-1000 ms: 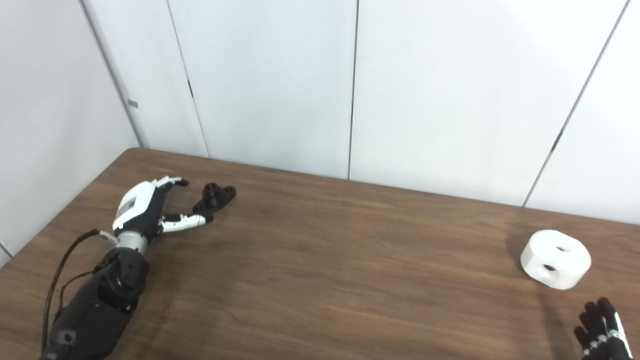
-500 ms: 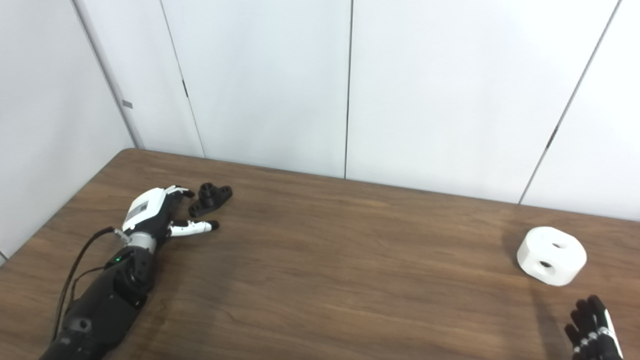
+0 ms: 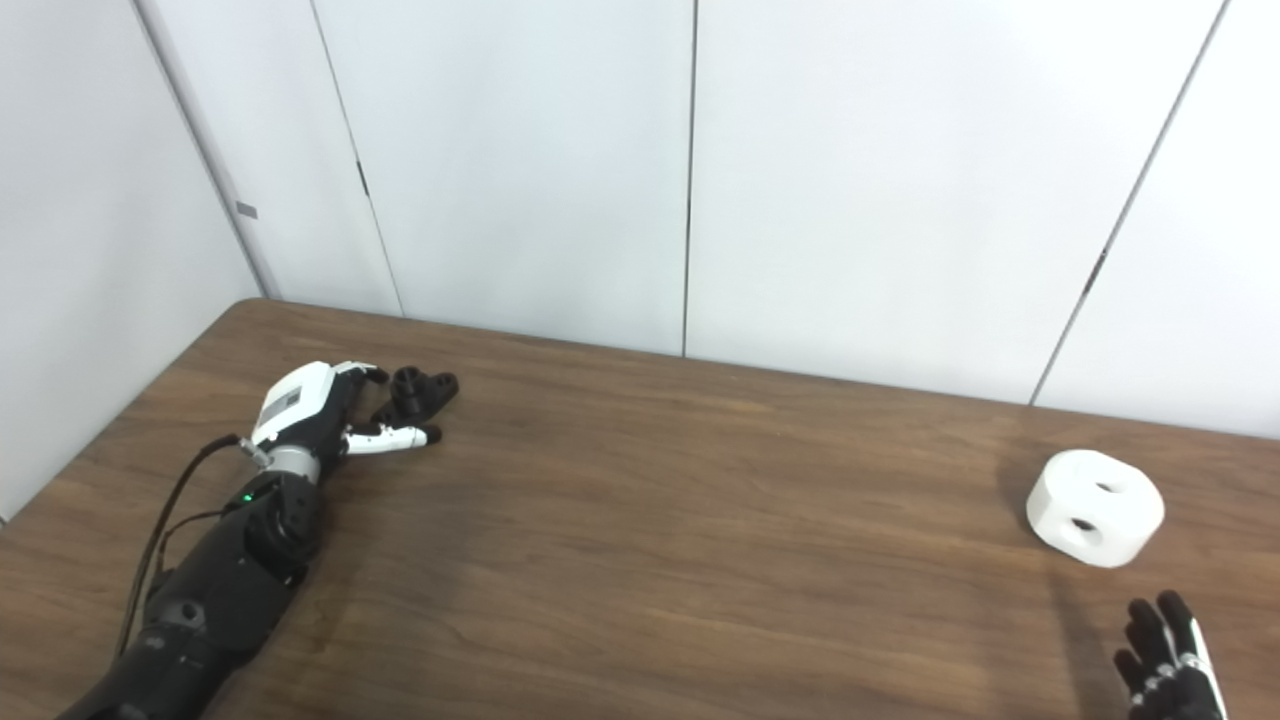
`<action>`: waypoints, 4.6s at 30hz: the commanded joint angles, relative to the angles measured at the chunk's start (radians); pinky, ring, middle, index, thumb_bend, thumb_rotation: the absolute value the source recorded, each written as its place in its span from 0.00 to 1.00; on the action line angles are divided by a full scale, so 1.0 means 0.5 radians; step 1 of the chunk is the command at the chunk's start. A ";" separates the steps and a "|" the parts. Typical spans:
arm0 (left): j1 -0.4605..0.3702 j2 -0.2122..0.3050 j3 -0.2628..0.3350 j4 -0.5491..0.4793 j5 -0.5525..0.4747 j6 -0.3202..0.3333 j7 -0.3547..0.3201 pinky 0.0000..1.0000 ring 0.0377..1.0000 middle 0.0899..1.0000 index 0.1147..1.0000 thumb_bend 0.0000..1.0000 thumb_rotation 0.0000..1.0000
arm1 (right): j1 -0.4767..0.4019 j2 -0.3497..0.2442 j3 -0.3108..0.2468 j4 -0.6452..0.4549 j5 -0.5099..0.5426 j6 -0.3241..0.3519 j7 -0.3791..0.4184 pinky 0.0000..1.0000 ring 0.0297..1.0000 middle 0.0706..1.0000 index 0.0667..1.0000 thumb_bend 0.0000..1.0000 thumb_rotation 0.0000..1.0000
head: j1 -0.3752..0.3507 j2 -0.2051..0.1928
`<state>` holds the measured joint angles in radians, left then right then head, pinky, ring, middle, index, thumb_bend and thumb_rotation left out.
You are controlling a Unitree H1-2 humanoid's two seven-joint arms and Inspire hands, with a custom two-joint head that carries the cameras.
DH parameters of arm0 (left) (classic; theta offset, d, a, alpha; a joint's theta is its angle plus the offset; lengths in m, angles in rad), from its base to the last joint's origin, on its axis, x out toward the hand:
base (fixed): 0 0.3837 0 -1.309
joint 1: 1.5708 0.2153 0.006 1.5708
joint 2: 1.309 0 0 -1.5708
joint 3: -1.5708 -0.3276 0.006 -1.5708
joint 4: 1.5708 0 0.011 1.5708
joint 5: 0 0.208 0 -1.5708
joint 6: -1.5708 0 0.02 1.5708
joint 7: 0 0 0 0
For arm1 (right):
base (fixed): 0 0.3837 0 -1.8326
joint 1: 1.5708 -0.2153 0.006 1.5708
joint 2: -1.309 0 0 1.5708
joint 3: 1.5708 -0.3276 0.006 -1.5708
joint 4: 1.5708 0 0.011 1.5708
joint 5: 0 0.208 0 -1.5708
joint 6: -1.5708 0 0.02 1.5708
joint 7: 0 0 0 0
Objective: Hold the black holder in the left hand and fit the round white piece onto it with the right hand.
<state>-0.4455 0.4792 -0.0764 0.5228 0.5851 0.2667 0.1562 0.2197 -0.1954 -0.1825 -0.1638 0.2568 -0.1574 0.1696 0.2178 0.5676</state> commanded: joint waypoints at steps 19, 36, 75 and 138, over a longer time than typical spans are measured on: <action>-0.066 0.037 -0.015 -0.014 -0.082 0.009 -0.021 0.98 0.97 0.89 0.65 0.88 0.41 | 0.059 0.035 0.017 0.021 0.027 0.004 0.000 1.00 0.99 0.97 1.00 0.68 0.87 | 0.006 0.027; -0.063 0.048 -0.076 0.012 -0.048 -0.028 -0.020 0.97 0.95 0.87 0.62 0.87 0.37 | 0.073 0.030 0.021 -0.011 0.048 0.024 0.009 1.00 0.99 0.98 1.00 0.68 0.85 | -0.005 0.050; -0.041 0.008 -0.070 0.119 -0.147 -0.187 0.096 0.80 0.87 0.78 0.42 0.52 0.04 | 0.083 0.043 0.024 -0.063 0.068 0.064 -0.017 1.00 1.00 0.97 1.00 0.68 0.84 | -0.016 0.085; 0.991 -0.246 -0.740 -1.702 0.159 -0.074 -0.836 0.89 0.92 0.81 0.42 0.52 0.06 | 0.064 0.165 0.246 -0.368 -0.240 0.304 -0.264 1.00 0.95 0.95 1.00 0.63 0.90 | -0.525 0.335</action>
<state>0.0202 0.3488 -0.4190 -0.3604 0.6498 0.2213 -0.2078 0.2545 -0.1399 -0.0592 -0.3059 0.1311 0.0020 0.0416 -0.0414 0.7317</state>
